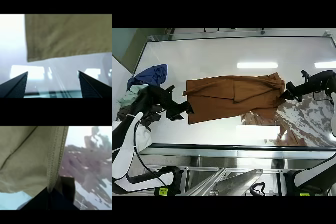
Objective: Fold the shirts.
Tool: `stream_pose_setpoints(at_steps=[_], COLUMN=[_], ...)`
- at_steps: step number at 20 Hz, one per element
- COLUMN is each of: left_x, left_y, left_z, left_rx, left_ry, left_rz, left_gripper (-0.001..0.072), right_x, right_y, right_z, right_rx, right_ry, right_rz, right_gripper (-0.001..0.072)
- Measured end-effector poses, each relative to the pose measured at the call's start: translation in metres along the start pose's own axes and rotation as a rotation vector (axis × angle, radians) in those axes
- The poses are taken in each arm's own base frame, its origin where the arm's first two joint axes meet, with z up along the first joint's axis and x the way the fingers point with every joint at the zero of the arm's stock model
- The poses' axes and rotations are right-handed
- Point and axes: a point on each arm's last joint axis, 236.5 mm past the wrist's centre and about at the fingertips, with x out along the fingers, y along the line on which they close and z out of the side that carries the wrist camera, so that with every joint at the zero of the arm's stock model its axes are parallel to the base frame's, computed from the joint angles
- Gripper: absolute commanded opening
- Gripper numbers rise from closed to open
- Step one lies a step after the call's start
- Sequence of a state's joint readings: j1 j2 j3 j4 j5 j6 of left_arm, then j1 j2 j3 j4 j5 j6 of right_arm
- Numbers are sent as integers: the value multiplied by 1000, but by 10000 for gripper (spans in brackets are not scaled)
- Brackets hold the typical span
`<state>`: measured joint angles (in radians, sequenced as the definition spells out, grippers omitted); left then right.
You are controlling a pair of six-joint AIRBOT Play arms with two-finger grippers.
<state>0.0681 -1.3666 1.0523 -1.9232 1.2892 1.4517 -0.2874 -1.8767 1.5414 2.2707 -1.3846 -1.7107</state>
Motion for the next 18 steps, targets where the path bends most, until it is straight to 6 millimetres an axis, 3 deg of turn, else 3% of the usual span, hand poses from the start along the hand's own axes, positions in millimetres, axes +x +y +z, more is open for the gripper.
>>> stream_pose_setpoints(at_steps=[3,8,10,13,14,15,18], left_x=[2,35,48,63,66,69,71], left_y=[19,24,17,4,0,-2,-7], left_z=[9,22,25,36,40,45,50], left_rx=[-62,-57,-40,-7,7,24,76], left_ry=[-19,34,71,102,107,101,111], left_rz=[-83,-202,-229,-253,-256,-251,-243], left_gripper=[704,704,549,527,332,15,13], right_x=[-1,-2,-2,-2,-2,-2,-2], right_y=[-2,-3,-3,-3,-2,-2,-2], right_z=[-1,-2,-2,-2,-3,-3,-3], right_rx=[1,0,-1,-1,-1,-1,0], right_ry=[5,9,9,10,10,10,13], right_rz=[-1,0,0,0,0,0,1], right_gripper=[25,25,25,25,25,26,25])
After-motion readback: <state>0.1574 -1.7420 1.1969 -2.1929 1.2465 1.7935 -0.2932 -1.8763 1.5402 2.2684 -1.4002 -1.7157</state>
